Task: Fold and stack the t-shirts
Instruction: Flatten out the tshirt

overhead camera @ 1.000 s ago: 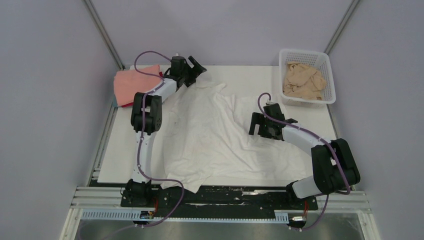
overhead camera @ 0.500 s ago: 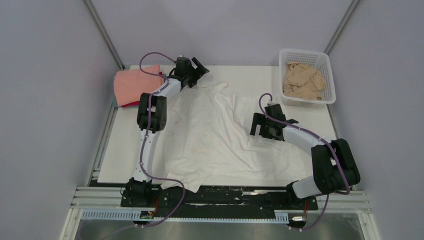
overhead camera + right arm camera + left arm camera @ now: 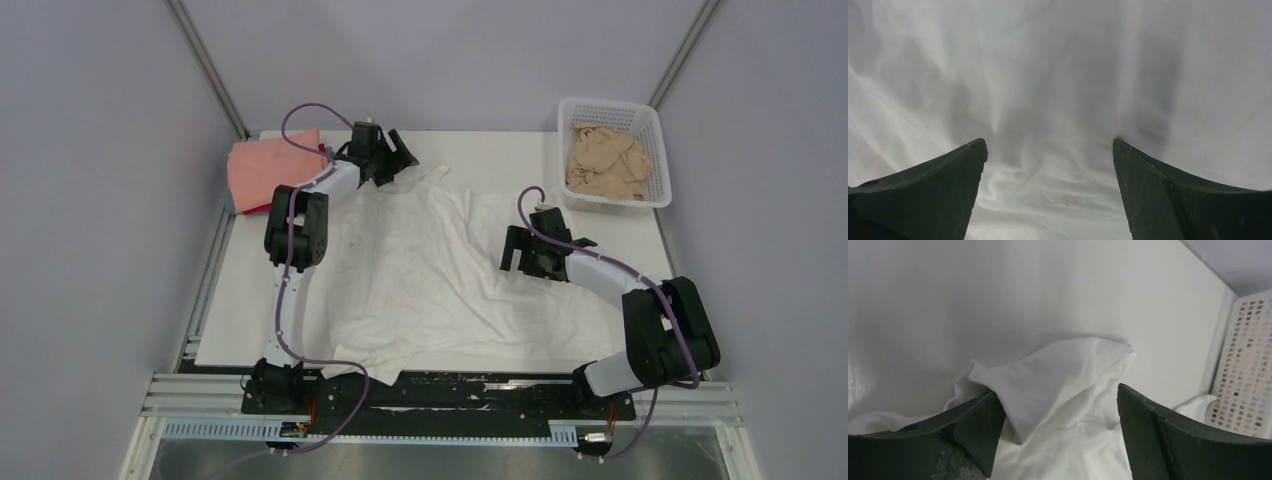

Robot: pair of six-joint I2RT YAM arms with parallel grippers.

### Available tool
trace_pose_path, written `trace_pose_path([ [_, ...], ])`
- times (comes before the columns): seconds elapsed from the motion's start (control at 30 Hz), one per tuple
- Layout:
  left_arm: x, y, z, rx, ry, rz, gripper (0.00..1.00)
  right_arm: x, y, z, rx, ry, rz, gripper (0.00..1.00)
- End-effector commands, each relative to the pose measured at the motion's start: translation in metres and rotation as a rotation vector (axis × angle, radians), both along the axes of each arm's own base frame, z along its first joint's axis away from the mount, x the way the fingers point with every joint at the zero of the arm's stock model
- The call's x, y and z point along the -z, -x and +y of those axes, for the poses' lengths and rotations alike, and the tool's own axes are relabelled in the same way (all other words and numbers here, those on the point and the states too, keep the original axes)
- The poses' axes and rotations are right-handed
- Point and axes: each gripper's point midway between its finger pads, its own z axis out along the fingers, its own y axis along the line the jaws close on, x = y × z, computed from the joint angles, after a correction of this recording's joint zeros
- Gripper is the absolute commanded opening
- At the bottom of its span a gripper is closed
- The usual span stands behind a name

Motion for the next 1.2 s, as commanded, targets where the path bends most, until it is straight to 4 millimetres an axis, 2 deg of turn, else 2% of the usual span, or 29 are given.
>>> trace_pose_path([
  [0.0, -0.023, 0.005, -0.007, 0.071, -0.045, -0.035, 0.78, -0.002, -0.008, 0.000, 0.014, -0.007, -0.030, 1.00],
  [0.07, -0.025, 0.004, -0.007, 0.071, -0.048, -0.039, 0.45, 0.000, -0.008, 0.000, 0.015, -0.006, -0.024, 1.00],
  [0.1, -0.028, 0.003, -0.007, 0.073, -0.045, -0.045, 0.38, 0.000, -0.008, 0.000, 0.017, -0.005, -0.023, 1.00],
  [0.13, -0.033, 0.001, -0.009, 0.076, -0.039, -0.054, 0.26, 0.001, -0.008, 0.000, 0.015, -0.002, -0.020, 1.00],
  [0.2, -0.043, -0.003, -0.010, 0.076, -0.026, -0.070, 0.15, 0.002, -0.009, 0.000, 0.015, -0.002, -0.019, 1.00],
  [0.3, -0.059, -0.009, -0.010, 0.055, 0.004, -0.080, 0.12, 0.002, -0.010, 0.000, 0.019, 0.003, -0.020, 1.00],
  [0.4, -0.078, -0.027, -0.005, -0.035, 0.090, -0.103, 0.16, 0.001, -0.011, -0.001, 0.021, 0.003, -0.021, 1.00],
  [0.43, -0.072, -0.033, -0.003, -0.071, 0.107, -0.087, 0.16, 0.001, -0.011, -0.001, 0.022, 0.003, -0.021, 1.00],
  [0.47, -0.086, -0.046, 0.003, -0.153, 0.178, -0.072, 0.27, 0.001, -0.010, -0.002, 0.025, 0.006, -0.020, 1.00],
  [0.5, -0.072, -0.054, 0.003, -0.180, 0.206, -0.044, 0.41, 0.001, -0.010, -0.003, 0.029, 0.008, -0.019, 1.00],
  [0.53, -0.096, -0.070, 0.005, -0.236, 0.289, -0.065, 0.80, 0.001, -0.009, -0.003, 0.031, 0.008, -0.021, 1.00],
  [0.6, -0.101, -0.091, 0.003, -0.281, 0.433, -0.044, 0.98, -0.001, -0.009, -0.003, 0.031, 0.006, -0.022, 1.00],
  [0.63, -0.101, -0.098, 0.002, -0.301, 0.518, -0.023, 0.99, -0.001, -0.008, -0.003, 0.032, 0.006, -0.021, 1.00],
  [0.7, -0.115, -0.104, 0.004, -0.278, 0.589, -0.046, 1.00, -0.001, -0.007, -0.004, 0.031, 0.009, -0.022, 1.00],
  [0.73, -0.132, -0.103, 0.008, -0.274, 0.585, -0.077, 1.00, -0.001, -0.007, -0.004, 0.031, 0.009, -0.024, 1.00],
  [0.77, -0.129, -0.100, 0.009, -0.263, 0.545, -0.088, 1.00, -0.001, -0.007, -0.004, 0.030, 0.010, -0.024, 1.00],
  [0.8, -0.155, -0.093, 0.009, -0.248, 0.532, -0.128, 1.00, -0.001, -0.006, -0.004, 0.030, 0.009, -0.022, 1.00],
  [0.83, -0.146, -0.087, 0.010, -0.231, 0.476, -0.131, 1.00, -0.001, -0.007, -0.003, 0.028, 0.005, -0.022, 1.00],
  [0.87, -0.161, -0.080, 0.014, -0.244, 0.438, -0.143, 1.00, -0.001, -0.006, -0.002, 0.026, -0.001, -0.019, 1.00],
  [0.9, -0.146, -0.070, 0.020, -0.251, 0.347, -0.096, 1.00, 0.000, -0.006, 0.000, 0.022, -0.008, -0.014, 1.00],
  [0.93, -0.157, -0.066, 0.030, -0.287, 0.298, -0.109, 1.00, 0.000, -0.005, 0.000, 0.021, -0.013, -0.012, 1.00],
  [0.97, -0.138, -0.057, 0.042, -0.316, 0.202, -0.067, 1.00, -0.001, -0.005, 0.001, 0.021, -0.017, -0.013, 1.00],
  [1.0, -0.148, -0.050, 0.049, -0.326, 0.166, -0.075, 1.00, -0.002, -0.005, 0.001, 0.021, -0.020, -0.015, 1.00],
  [1.03, -0.129, -0.041, 0.060, -0.338, 0.081, -0.040, 1.00, -0.003, -0.004, 0.001, 0.020, -0.021, -0.017, 1.00],
  [1.07, -0.136, -0.036, 0.064, -0.316, 0.033, -0.056, 1.00, -0.004, -0.004, 0.002, 0.017, -0.023, -0.019, 1.00],
  [1.1, -0.127, -0.028, 0.076, -0.343, -0.035, -0.015, 1.00, -0.005, -0.004, 0.002, 0.016, -0.026, -0.023, 1.00],
  [1.13, -0.134, -0.027, 0.081, -0.326, -0.086, -0.029, 1.00, -0.006, -0.004, 0.002, 0.014, -0.022, -0.023, 1.00],
  [1.17, -0.128, -0.015, 0.088, -0.327, -0.136, 0.018, 1.00, -0.008, -0.005, 0.001, 0.019, -0.020, -0.030, 1.00],
])
